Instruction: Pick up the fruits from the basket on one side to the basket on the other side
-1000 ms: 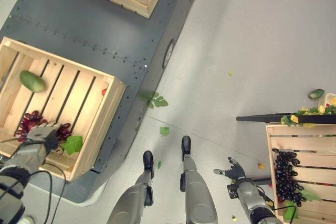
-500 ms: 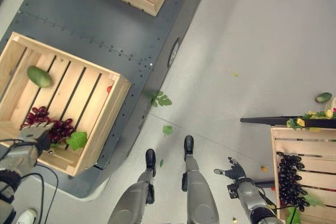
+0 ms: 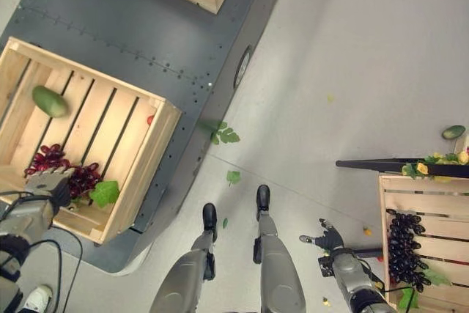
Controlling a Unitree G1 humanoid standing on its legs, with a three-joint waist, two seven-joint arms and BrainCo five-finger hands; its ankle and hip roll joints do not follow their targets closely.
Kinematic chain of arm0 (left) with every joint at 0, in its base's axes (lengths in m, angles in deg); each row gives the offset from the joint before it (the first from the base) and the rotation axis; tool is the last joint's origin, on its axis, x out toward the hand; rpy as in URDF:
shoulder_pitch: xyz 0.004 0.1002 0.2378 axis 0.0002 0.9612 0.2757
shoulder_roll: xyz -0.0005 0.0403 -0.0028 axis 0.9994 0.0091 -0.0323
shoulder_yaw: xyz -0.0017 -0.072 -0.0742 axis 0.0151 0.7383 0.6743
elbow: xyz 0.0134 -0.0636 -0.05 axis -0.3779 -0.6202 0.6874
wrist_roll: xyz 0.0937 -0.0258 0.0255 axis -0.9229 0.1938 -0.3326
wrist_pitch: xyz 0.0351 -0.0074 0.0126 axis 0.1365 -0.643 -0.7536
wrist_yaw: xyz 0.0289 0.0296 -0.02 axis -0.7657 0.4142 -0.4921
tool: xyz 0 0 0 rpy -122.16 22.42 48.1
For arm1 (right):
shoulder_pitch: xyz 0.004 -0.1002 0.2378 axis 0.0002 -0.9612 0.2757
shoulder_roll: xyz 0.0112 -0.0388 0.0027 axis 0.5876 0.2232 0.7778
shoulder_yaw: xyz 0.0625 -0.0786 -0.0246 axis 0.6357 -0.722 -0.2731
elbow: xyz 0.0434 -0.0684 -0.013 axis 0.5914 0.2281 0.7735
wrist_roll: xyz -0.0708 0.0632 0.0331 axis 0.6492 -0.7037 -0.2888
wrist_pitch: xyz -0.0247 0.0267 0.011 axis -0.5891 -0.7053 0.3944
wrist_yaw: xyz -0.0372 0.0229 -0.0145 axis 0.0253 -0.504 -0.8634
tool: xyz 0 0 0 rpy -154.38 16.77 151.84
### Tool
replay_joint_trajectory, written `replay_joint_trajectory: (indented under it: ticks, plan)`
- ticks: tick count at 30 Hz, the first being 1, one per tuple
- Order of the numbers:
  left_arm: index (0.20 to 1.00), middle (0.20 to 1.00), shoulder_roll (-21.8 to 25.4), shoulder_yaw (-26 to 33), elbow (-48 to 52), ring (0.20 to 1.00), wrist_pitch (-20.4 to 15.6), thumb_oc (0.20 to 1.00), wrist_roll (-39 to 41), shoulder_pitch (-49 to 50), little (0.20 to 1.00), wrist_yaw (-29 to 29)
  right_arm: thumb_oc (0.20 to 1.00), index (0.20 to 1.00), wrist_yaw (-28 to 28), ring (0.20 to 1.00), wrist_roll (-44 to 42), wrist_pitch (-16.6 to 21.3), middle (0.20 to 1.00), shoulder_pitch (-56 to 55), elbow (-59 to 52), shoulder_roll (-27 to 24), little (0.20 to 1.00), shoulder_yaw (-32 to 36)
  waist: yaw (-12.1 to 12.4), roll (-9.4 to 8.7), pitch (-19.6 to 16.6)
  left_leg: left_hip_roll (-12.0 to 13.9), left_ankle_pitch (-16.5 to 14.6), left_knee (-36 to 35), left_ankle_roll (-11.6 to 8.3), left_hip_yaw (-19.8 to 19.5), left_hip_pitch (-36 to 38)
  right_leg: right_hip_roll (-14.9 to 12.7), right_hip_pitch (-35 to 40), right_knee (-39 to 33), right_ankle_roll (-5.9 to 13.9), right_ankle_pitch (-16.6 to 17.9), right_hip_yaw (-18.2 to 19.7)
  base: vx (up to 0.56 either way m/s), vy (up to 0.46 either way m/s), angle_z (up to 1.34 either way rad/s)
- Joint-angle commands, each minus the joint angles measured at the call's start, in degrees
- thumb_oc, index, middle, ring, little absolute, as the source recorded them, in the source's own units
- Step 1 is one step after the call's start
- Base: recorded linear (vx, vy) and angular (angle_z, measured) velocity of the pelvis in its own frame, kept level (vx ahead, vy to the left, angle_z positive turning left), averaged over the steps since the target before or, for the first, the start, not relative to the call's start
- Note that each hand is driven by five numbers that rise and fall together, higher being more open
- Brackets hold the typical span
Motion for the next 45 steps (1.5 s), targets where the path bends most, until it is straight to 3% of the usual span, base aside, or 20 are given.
replay_joint_trajectory:
  ticks: [1,20,21,22,23,45]
  plan:
    - [1.0,1.0,4.03,2.14,-2.04,1.0,2.22,1.0,0.75,-1.06,1.0,1.89,1.0,1.0,-0.47,1.0,-0.9,1.13,1.0,-1.86,-0.62,-2.29,1.0,1.66,-0.27,0.46,0.42,-1.9,1.64,2.88,1.21,-1.65,-7.16,-1.21,-0.24,3.65,6.71,-4.38,2.25,0.0,0.0,0.0]
    - [1.0,1.0,0.71,-0.72,-3.61,1.0,2.61,1.0,-0.03,-3.69,1.0,1.58,1.0,1.0,-0.71,1.0,-0.57,1.52,1.0,-2.24,-3.95,-2.85,1.0,0.72,-0.71,-0.8,0.43,-2.01,1.97,3.31,1.28,-1.67,-9.6,-1.09,-2.98,4.33,6.59,-4.07,2.58,0.0,0.0,0.0]
    - [0.746,0.746,0.64,-0.94,-3.82,0.746,2.62,0.746,0.1,-4.0,0.746,1.52,1.0,1.0,-0.73,1.0,-0.6,1.53,1.0,-2.21,-4.03,-2.94,1.0,0.67,-0.81,-0.84,0.43,-2.01,1.96,3.32,1.3,-1.64,-9.66,-1.07,-3.09,4.38,6.57,-4.08,2.62,0.0,0.0,0.0]
    - [0.26,0.26,0.78,-1.59,-4.2,0.26,2.53,0.26,0.17,-4.68,0.26,1.24,1.0,1.0,-0.65,1.0,-0.6,1.49,1.0,-2.01,-4.2,-3.15,1.0,0.55,-0.91,-0.93,0.43,-1.95,2.02,3.34,1.27,-1.6,-9.86,-1.05,-3.17,4.42,6.59,-4.07,2.59,0.0,0.0,0.0]
    - [0.2,0.2,0.78,-1.65,-4.24,0.2,2.52,0.2,0.18,-4.75,0.2,1.24,1.0,1.0,-0.65,1.0,-0.6,1.49,1.0,-2.02,-4.2,-3.14,1.0,0.58,-0.88,-0.93,0.43,-1.96,2.03,3.35,1.27,-1.6,-9.88,-1.05,-3.19,4.42,6.59,-4.06,2.59,0.0,0.0,0.0]
    - [0.2,0.2,-0.06,-1.82,-4.9,0.2,2.4,0.2,0.74,-4.92,0.2,1.43,1.0,1.0,-0.63,1.0,-1.0,1.8,1.0,-2.4,-5.58,-3.36,1.0,0.75,-0.9,-1.61,0.43,-1.55,2.26,2.99,1.15,-1.84,-10.86,-0.67,-4.32,4.48,6.41,-4.14,2.46,0.0,0.0,0.0]
